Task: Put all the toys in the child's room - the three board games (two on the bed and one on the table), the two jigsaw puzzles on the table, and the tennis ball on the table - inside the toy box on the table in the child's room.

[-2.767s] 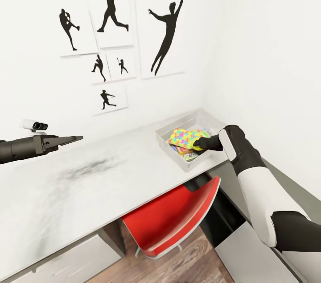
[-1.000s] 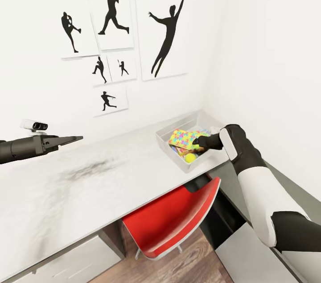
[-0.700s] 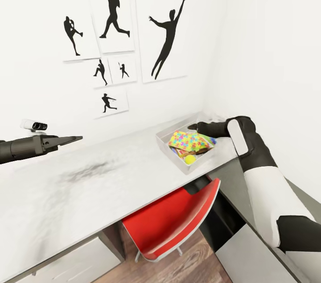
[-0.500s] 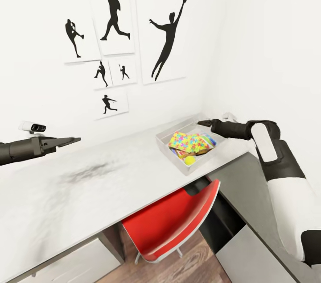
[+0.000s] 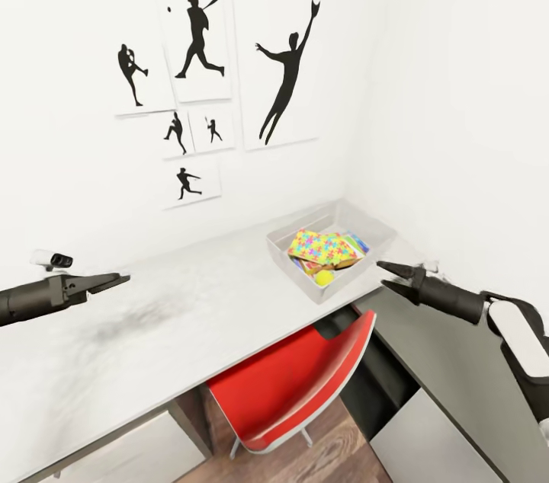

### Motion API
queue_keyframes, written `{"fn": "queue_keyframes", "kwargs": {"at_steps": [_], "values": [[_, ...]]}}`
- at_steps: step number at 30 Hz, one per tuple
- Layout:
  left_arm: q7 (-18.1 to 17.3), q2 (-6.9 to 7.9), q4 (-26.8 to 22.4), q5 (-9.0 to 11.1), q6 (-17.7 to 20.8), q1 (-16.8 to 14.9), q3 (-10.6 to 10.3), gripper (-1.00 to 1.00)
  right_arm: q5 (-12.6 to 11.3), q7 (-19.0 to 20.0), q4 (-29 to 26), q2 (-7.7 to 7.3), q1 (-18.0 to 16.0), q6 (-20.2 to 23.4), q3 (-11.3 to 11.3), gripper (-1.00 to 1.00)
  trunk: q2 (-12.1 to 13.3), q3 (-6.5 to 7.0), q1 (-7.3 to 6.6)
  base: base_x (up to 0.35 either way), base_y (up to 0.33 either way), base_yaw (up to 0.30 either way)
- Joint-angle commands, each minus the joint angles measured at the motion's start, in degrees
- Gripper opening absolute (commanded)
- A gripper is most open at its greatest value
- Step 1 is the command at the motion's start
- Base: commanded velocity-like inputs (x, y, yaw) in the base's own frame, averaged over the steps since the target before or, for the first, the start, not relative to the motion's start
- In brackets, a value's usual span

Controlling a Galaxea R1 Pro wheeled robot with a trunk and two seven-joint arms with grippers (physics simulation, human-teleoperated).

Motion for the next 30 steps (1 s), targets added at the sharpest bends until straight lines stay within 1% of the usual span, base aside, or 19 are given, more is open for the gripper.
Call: {"fn": "queue_keyframes", "kwargs": {"at_steps": [1,2,3,5,6,8,9,10,11,12,14,16,17,22,24,26,30], "values": [[-0.2,0.02,0.0,0.1,0.5,0.7,0.3,1.0,0.1,1.3,0.0,-0.05,1.5,-0.9,-0.5,1.0,-0.1,0.0,0.04,0.0,0.0,0.0],[-0.4,0.04,0.0,0.1,0.4,2.1,1.1,1.0,0.1,3.0,0.0,-0.14,4.5,-3.4,-1.2,1.0,-0.1,0.09,0.04,0.0,0.0,0.0],[-0.6,0.05,0.0,0.1,0.4,2.9,1.5,1.0,0.1,3.9,0.0,-0.19,6.1,-4.6,-1.5,1.0,-0.1,0.19,0.04,0.0,0.0,0.0],[-1.5,0.06,0.0,-0.1,0.4,6.0,3.6,1.0,0.1,9.5,0.0,-0.29,12.9,-9.5,-2.8,1.0,-0.1,0.37,0.04,0.0,0.0,0.0],[-1.7,0.04,0.0,-0.1,0.3,6.8,4.2,1.0,0.1,11.3,0.0,-0.3,14.6,-10.8,-3.1,1.0,-0.1,0.47,0.04,0.0,0.0,0.0],[-2.5,-0.02,0.0,-0.2,0.3,10.2,6.2,1.0,0.5,19.3,0.0,-0.33,21.1,-16.6,-4.4,1.0,-0.1,0.66,0.04,0.0,0.0,0.0],[-2.6,-0.06,0.0,-0.2,0.2,11.1,6.5,1.0,0.7,21.3,0.0,-0.34,22.6,-18.2,-4.6,1.0,-0.1,0.75,0.04,0.0,0.0,0.0],[-2.8,-0.16,0.0,-0.2,0.0,12.8,7.0,1.0,1.3,25.3,0.1,-0.34,25.4,-21.5,-4.9,1.0,-0.1,0.85,0.04,0.0,0.0,0.0],[-2.9,-0.22,0.0,-0.2,-0.3,13.6,7.2,1.0,1.6,27.1,0.2,-0.35,26.7,-23.1,-5.0,1.0,-0.1,0.94,0.04,0.0,0.0,0.0],[-3.0,-0.32,0.1,-0.1,-1.0,15.1,7.5,1.0,2.2,30.2,0.3,-0.35,28.8,-25.7,-5.2,1.0,-0.1,1.03,0.04,0.0,0.0,0.0],[-3.1,-0.48,0.4,0.2,-2.3,16.8,7.7,1.0,3.0,33.3,0.2,-0.35,30.9,-28.2,-5.6,1.0,-0.1,1.22,0.04,0.0,0.0,0.0],[-3.2,-0.58,1.1,0.3,-3.1,17.6,7.8,1.0,3.3,34.5,0.3,-0.32,31.7,-29.1,-5.9,1.0,-0.1,1.41,0.04,0.0,0.0,0.0],[-3.2,-0.71,2.5,0.4,-4.0,18.3,7.8,1.0,3.5,35.6,0.4,-0.28,32.4,-29.9,-6.2,1.0,-0.1,1.5,0.04,0.0,0.0,0.0],[-3.6,-0.66,4.2,0.5,-4.7,18.9,8.7,1.0,4.2,36.5,0.4,-0.09,33.0,-30.7,-6.4,1.0,-0.1,1.82,0.04,0.0,0.0,0.0],[-4.5,-0.68,4.6,0.4,-4.9,19.0,9.6,1.0,4.7,36.6,0.5,0.01,33.1,-30.8,-6.5,1.0,-0.1,1.86,0.04,0.0,0.0,0.0],[-6.2,-0.7,4.9,0.1,-4.9,19.0,10.3,1.0,5.6,36.6,0.6,0.16,33.1,-31.0,-6.6,1.0,-0.1,1.88,0.04,0.0,0.0,0.0],[-8.4,-0.73,5.2,-0.1,-5.1,19.0,10.6,1.0,6.6,36.5,0.7,0.33,33.1,-31.1,-6.7,1.0,-0.1,1.89,0.04,0.0,0.0,0.0]]}}
